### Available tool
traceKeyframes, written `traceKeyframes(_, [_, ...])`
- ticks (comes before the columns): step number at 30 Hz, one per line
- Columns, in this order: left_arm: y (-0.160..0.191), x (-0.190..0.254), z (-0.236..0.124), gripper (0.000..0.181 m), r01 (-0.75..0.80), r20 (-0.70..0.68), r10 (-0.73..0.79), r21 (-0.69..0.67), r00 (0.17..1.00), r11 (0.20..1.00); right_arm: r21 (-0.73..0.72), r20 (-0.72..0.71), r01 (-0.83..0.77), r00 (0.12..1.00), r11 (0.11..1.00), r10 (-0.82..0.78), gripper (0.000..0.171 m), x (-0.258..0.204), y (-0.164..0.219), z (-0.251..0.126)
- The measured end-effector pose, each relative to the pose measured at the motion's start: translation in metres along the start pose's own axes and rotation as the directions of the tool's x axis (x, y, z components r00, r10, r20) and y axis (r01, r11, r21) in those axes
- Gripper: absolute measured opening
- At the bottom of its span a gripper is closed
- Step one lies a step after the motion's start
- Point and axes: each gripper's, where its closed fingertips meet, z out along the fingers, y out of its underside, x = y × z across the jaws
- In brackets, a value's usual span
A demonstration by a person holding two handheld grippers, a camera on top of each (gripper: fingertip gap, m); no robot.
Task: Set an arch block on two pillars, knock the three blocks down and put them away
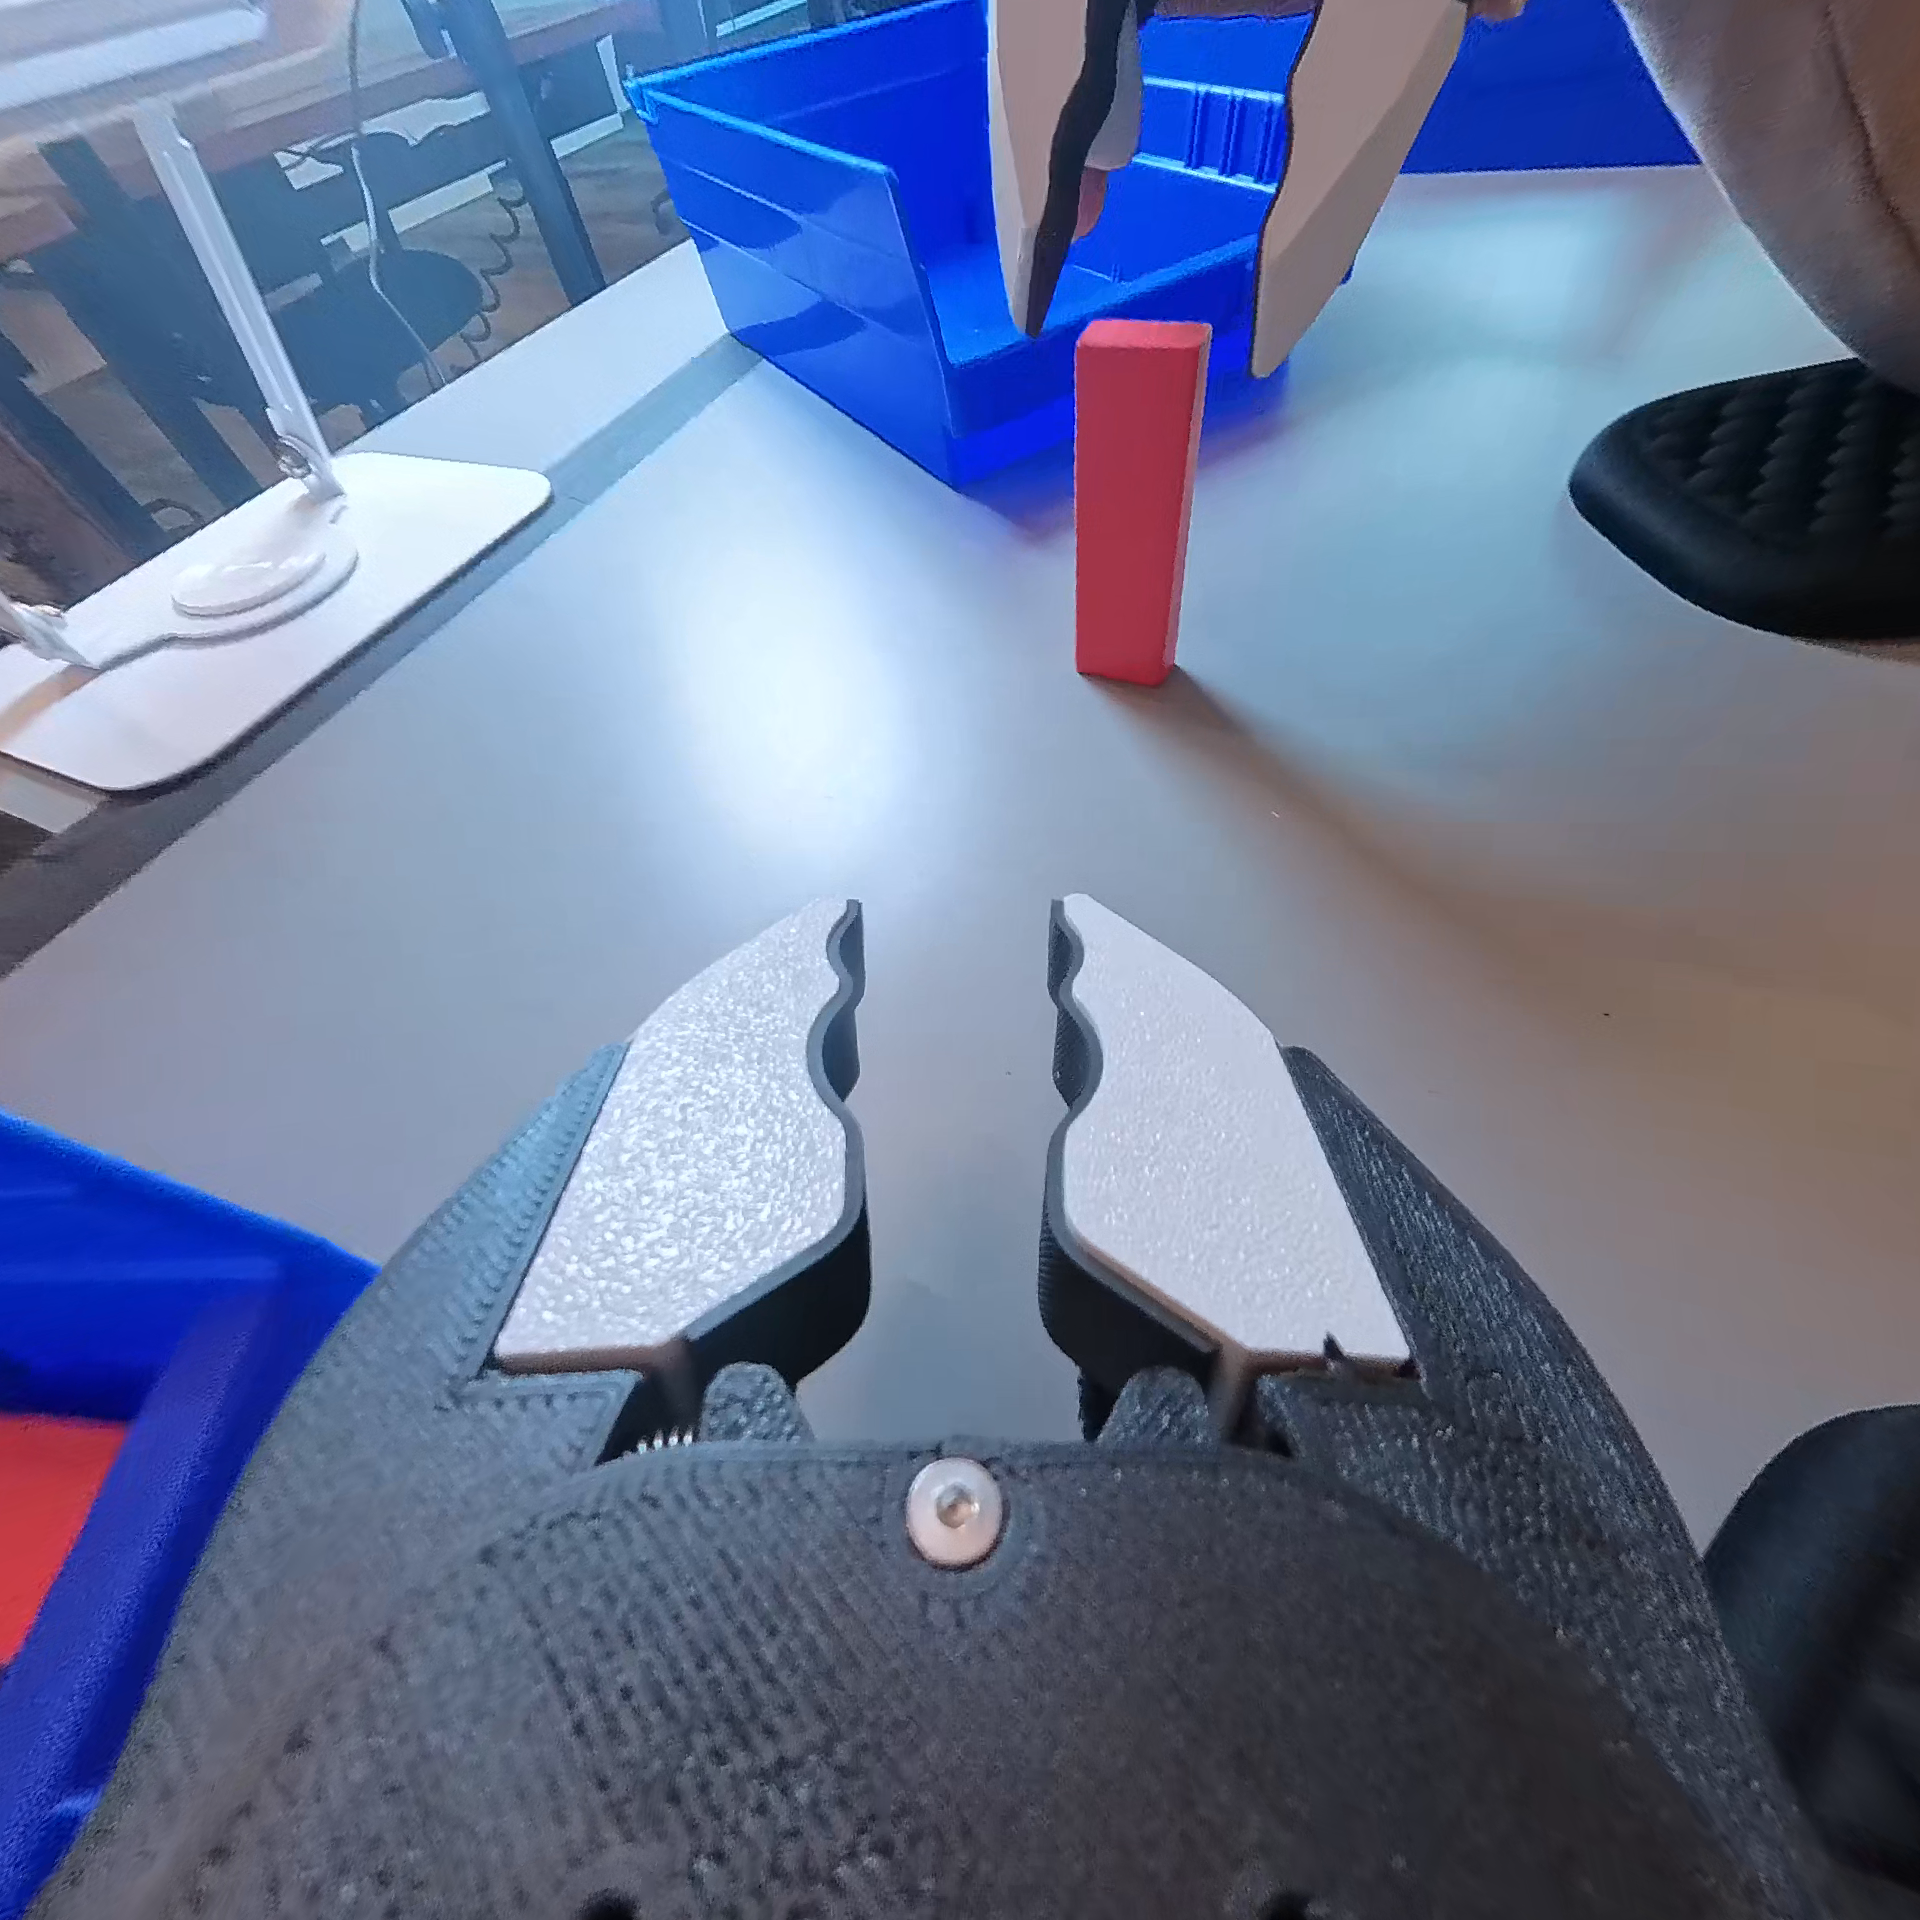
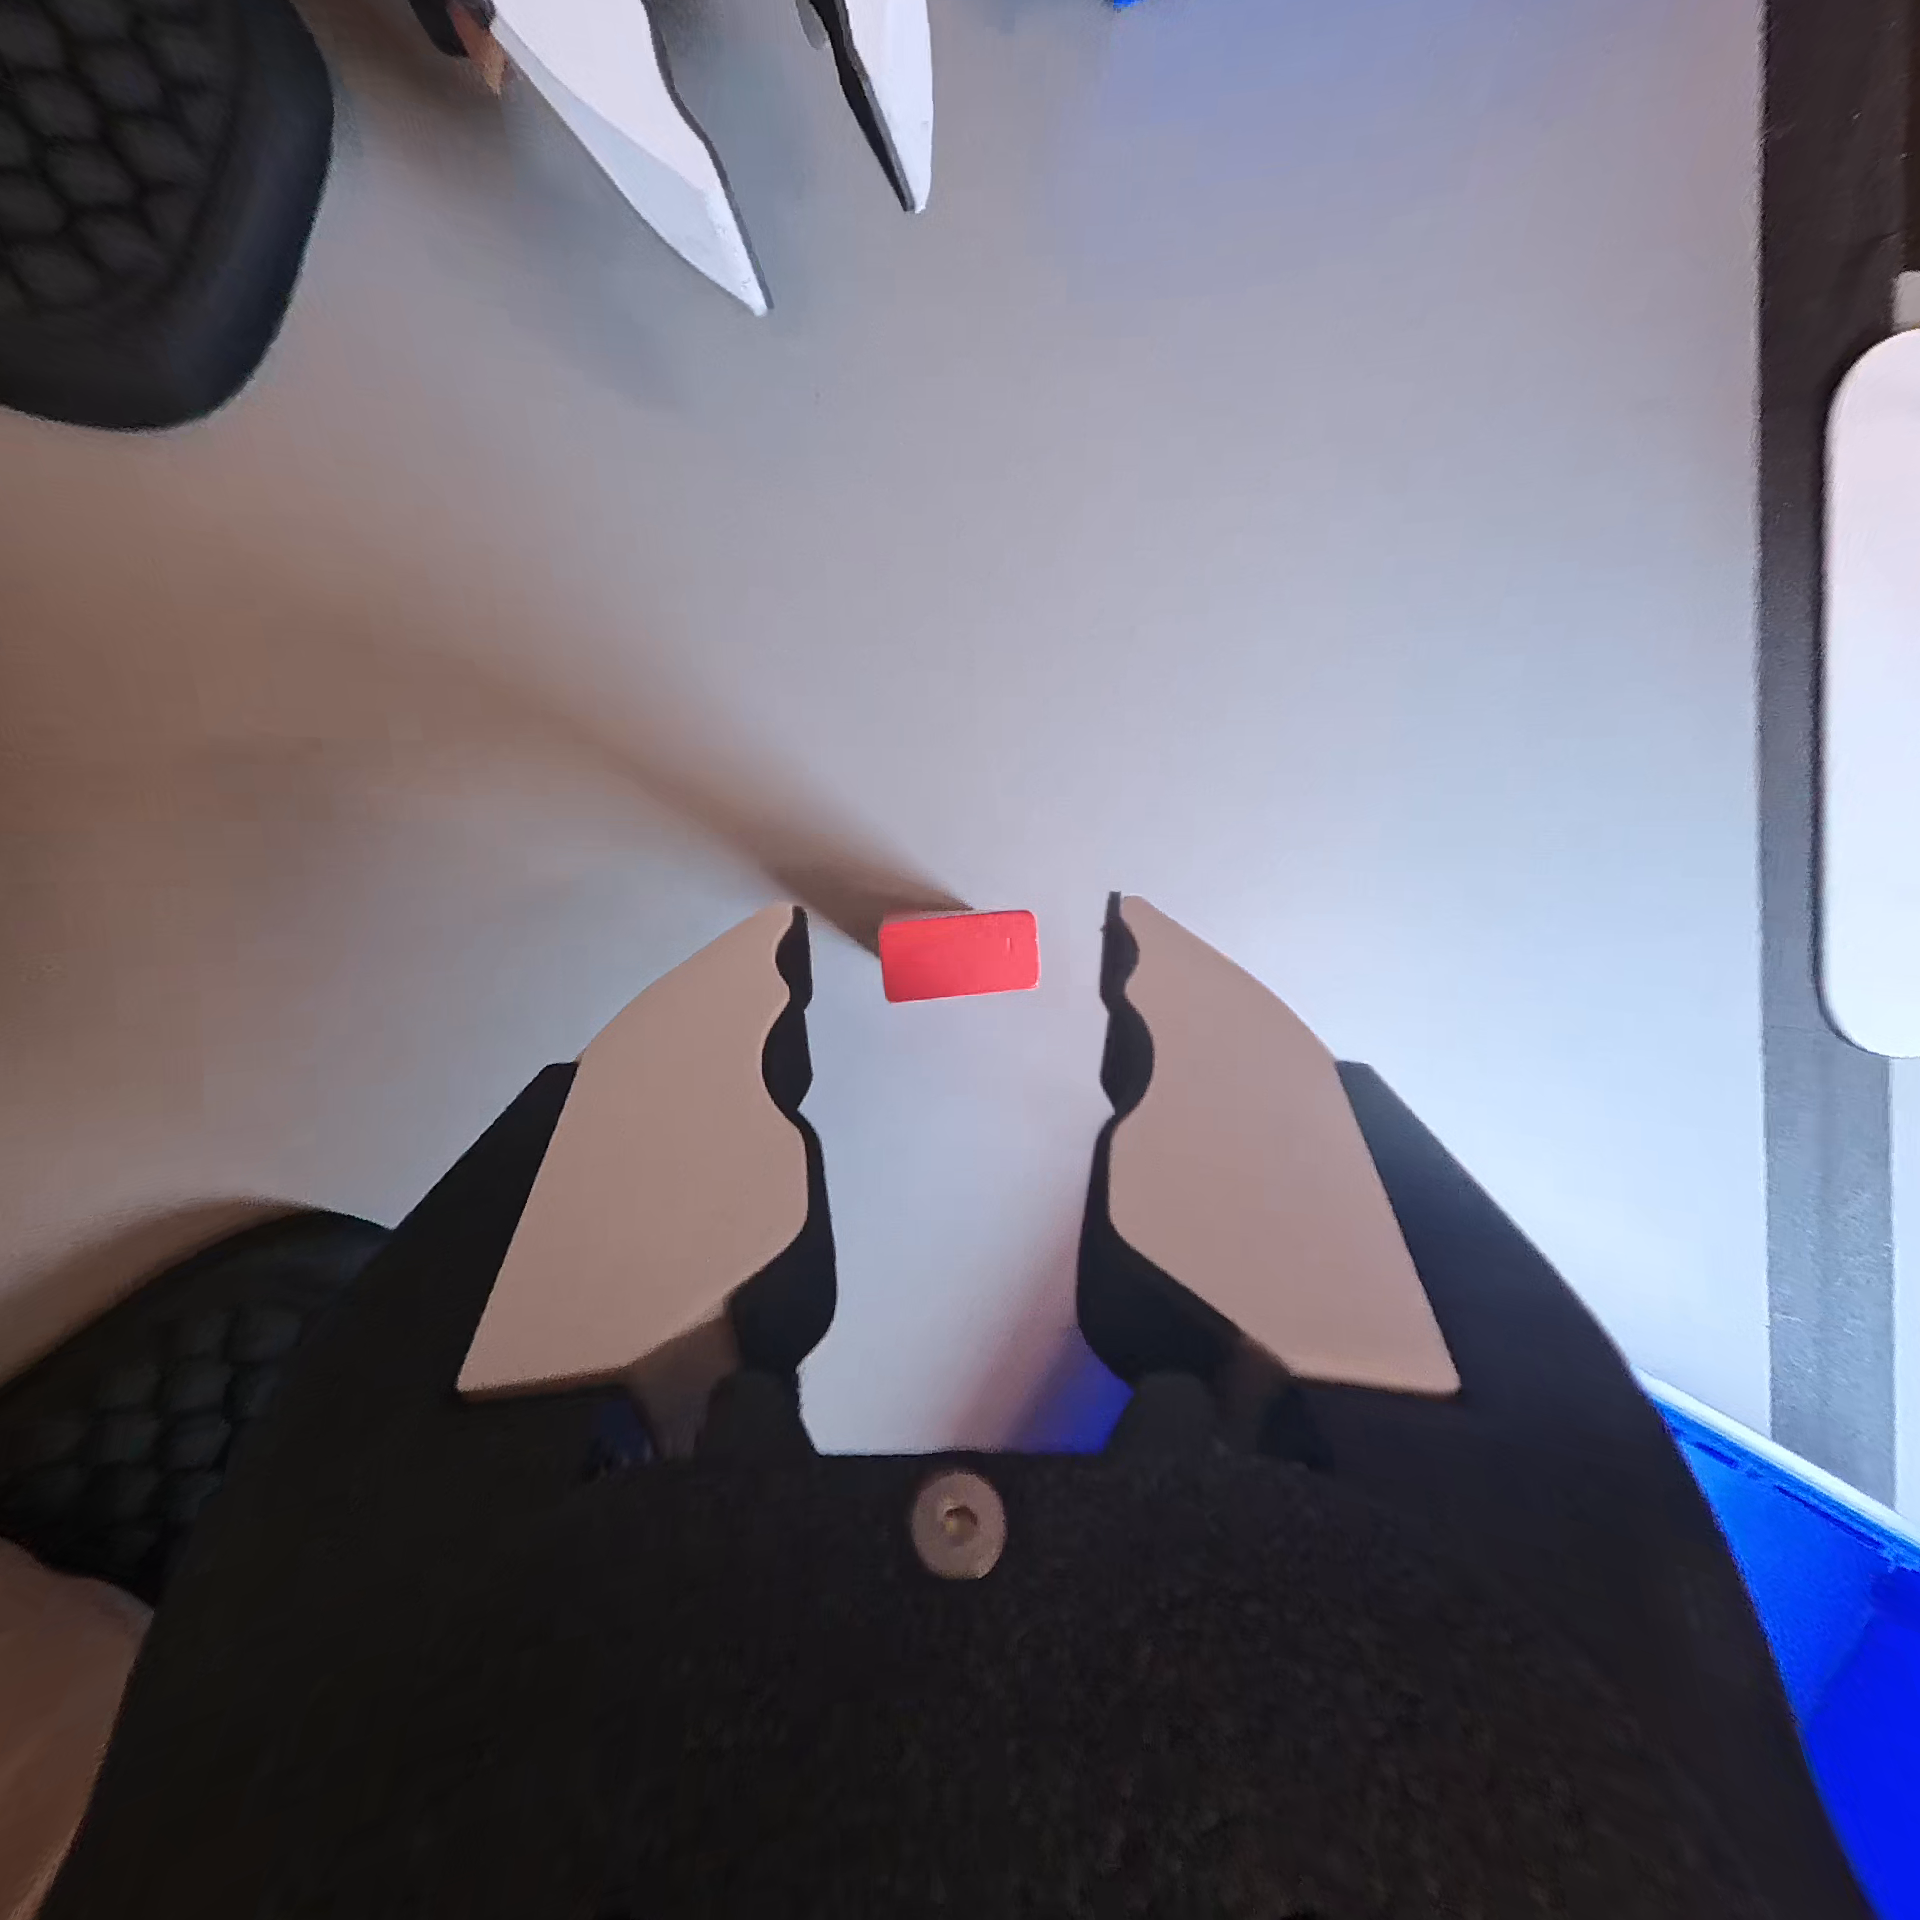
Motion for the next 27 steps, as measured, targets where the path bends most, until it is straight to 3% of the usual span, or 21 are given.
traceKeyframes(4, [-0.029,-0.027,-0.028,0.034,0.005,0.074,-0.012,0.102,0.997,0.995,0.142,-0.064,0.016,0.998,0.99,-0.007,0.059,0.0,-0.023,-0.03])
traceKeyframes(8, [-0.06,-0.102,-0.089,0.032,0.066,0.26,-0.101,0.14,0.96,0.988,0.301,-0.126,0.053,0.992,0.952,-0.015,0.061,-0.007,-0.045,-0.054])
traceKeyframes(11, [-0.059,-0.159,-0.132,0.033,0.135,0.425,-0.15,0.067,0.892,0.989,0.388,-0.163,0.055,0.987,0.92,0.01,0.062,-0.015,-0.046,-0.058])
traceKeyframes(15, [-0.022,-0.22,-0.157,0.039,0.295,0.576,-0.156,-0.155,0.802,0.943,0.495,-0.163,0.017,0.984,0.869,0.074,0.059,-0.029,-0.037,-0.058])
traceKeyframes(20, [0.058,-0.263,-0.15,0.05,0.556,0.615,-0.191,-0.482,0.765,0.677,0.526,-0.149,-0.02,0.982,0.85,0.115,0.056,-0.041,-0.02,-0.046])
traceKeyframes(23, [0.095,-0.276,-0.137,0.055,0.686,0.643,-0.296,-0.518,0.706,0.511,0.524,-0.136,-0.038,0.982,0.851,0.127,0.055,-0.042,-0.014,-0.039])
traceKeyframes(27, [0.139,-0.286,-0.139,0.058,0.766,0.715,-0.284,-0.557,0.639,0.319,0.522,-0.132,-0.038,0.983,0.852,0.126,0.054,-0.043,-0.011,-0.038])
